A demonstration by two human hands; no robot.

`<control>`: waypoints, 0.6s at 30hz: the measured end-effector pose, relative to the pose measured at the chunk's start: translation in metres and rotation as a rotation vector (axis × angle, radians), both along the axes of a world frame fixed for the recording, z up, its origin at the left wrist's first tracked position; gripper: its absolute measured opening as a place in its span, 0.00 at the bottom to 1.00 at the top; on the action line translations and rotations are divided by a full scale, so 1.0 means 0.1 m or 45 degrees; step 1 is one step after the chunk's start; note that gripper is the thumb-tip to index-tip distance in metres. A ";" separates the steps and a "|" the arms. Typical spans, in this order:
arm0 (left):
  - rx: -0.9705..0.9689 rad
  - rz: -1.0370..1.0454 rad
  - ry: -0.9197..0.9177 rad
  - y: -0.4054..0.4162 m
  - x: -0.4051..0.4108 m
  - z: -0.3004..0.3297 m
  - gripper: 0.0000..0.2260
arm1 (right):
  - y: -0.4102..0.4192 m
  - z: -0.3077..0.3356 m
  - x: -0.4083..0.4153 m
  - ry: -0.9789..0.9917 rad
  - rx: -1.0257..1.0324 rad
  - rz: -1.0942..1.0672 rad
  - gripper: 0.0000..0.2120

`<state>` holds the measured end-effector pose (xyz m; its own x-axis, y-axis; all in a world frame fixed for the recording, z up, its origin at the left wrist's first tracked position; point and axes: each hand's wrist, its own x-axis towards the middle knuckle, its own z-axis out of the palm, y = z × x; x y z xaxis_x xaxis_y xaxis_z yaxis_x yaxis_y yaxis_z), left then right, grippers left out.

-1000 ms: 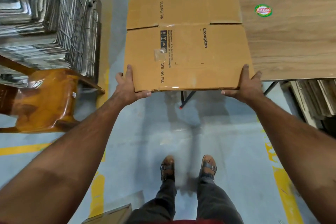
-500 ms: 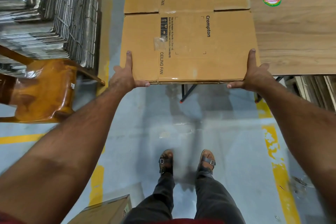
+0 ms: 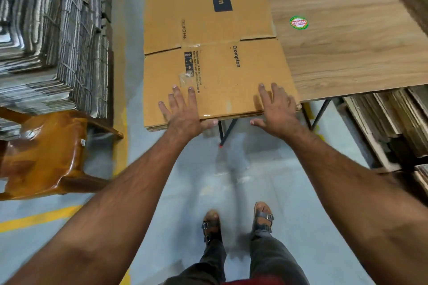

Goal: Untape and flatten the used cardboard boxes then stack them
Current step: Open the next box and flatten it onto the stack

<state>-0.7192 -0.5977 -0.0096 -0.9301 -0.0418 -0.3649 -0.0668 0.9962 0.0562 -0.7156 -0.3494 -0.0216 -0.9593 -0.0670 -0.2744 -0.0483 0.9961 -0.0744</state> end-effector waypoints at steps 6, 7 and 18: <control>0.269 -0.350 0.067 0.92 0.16 0.32 0.33 | 0.40 0.18 0.75 0.048 -0.097 -0.106 0.39; 0.294 -0.448 0.048 1.10 0.18 0.35 0.28 | 0.56 0.19 0.92 0.026 -0.065 -0.135 0.33; 0.337 -1.671 -0.332 3.36 1.50 0.10 0.19 | 1.95 -0.14 3.75 -0.216 -0.075 -1.085 0.24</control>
